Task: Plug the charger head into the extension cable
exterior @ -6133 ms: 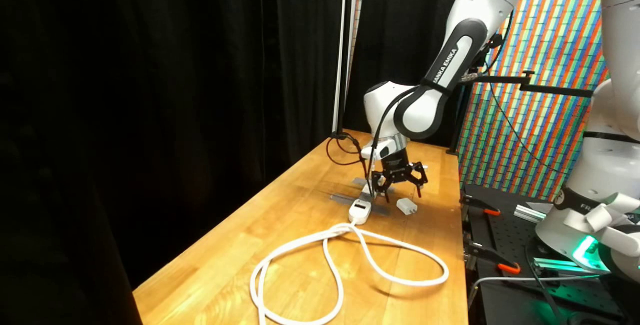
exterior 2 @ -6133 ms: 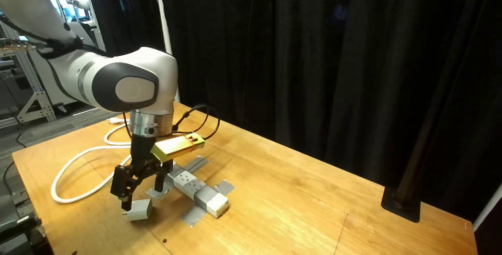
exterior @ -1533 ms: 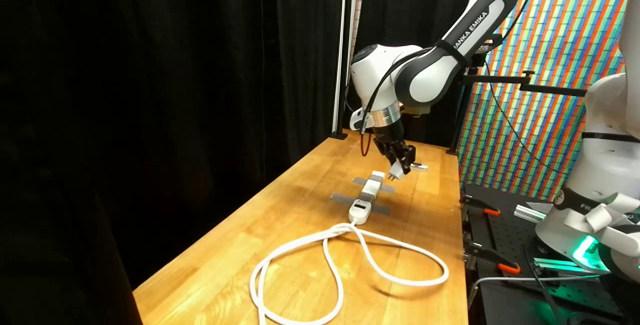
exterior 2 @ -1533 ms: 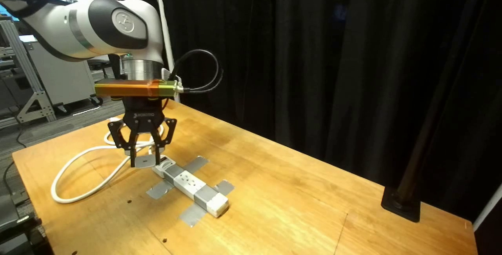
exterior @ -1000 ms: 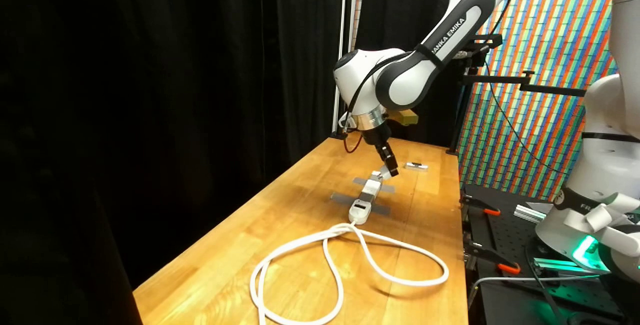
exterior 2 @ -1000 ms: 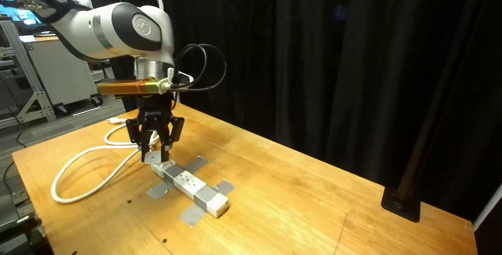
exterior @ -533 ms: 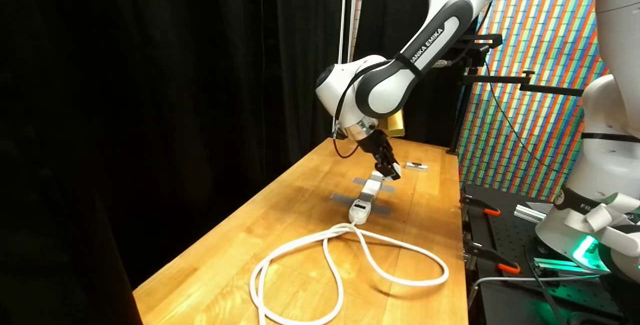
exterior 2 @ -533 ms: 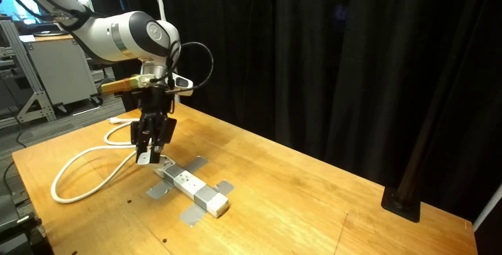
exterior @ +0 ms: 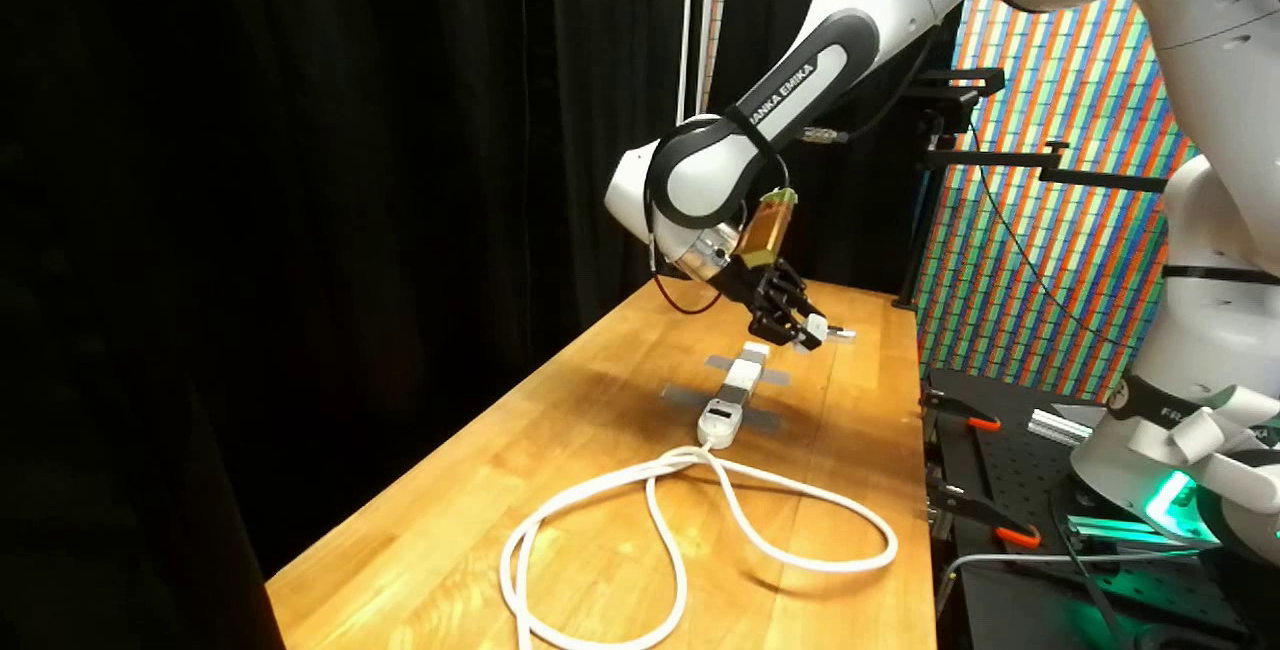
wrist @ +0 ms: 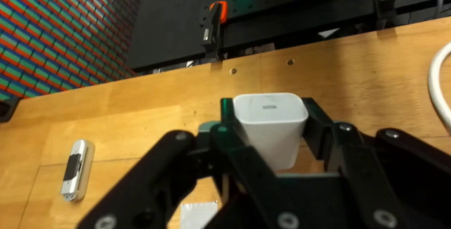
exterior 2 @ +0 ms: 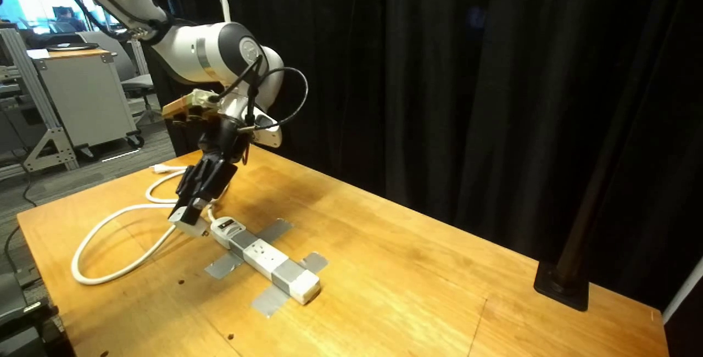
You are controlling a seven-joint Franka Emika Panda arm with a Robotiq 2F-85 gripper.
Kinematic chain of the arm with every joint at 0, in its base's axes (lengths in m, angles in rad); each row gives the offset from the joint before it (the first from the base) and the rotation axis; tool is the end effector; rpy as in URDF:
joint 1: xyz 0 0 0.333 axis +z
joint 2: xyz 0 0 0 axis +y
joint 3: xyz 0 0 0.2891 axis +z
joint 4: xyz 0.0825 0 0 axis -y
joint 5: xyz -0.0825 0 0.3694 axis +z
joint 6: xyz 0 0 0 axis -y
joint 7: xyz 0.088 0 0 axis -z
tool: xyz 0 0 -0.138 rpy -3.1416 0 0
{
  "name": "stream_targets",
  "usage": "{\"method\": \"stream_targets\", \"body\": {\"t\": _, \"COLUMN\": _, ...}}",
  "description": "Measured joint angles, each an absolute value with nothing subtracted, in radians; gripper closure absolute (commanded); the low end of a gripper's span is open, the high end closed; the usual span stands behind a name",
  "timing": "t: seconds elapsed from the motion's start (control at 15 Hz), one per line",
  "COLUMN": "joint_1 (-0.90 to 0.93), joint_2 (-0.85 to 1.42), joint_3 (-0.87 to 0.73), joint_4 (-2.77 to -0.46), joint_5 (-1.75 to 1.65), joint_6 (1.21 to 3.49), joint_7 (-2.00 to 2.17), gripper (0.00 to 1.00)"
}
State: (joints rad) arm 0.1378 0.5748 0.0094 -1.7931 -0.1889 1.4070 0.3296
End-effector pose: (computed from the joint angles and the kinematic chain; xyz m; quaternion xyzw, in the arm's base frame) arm 0.4816 0.0429 0.1748 0.8821 -0.0507 -0.4265 0.1932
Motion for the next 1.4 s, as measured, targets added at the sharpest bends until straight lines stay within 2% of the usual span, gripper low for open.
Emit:
{"method": "stream_targets", "body": {"t": 0.53, "joint_1": 0.068, "joint_2": 0.840, "joint_3": -0.009, "joint_4": -1.470, "joint_5": 0.114, "joint_6": 1.161, "joint_7": 0.330, "gripper": 0.77}}
{"method": "stream_targets", "body": {"t": 0.8, "joint_1": -0.002, "joint_2": 0.896, "joint_3": -0.010, "joint_4": -1.387, "joint_5": 0.241, "joint_6": 1.180, "joint_7": 0.281, "gripper": 0.77}}
{"method": "stream_targets", "body": {"t": 1.4, "joint_1": -0.054, "joint_2": 0.962, "joint_3": -0.046, "joint_4": -1.347, "joint_5": 0.245, "joint_6": 1.244, "joint_7": 0.244, "gripper": 0.77}}
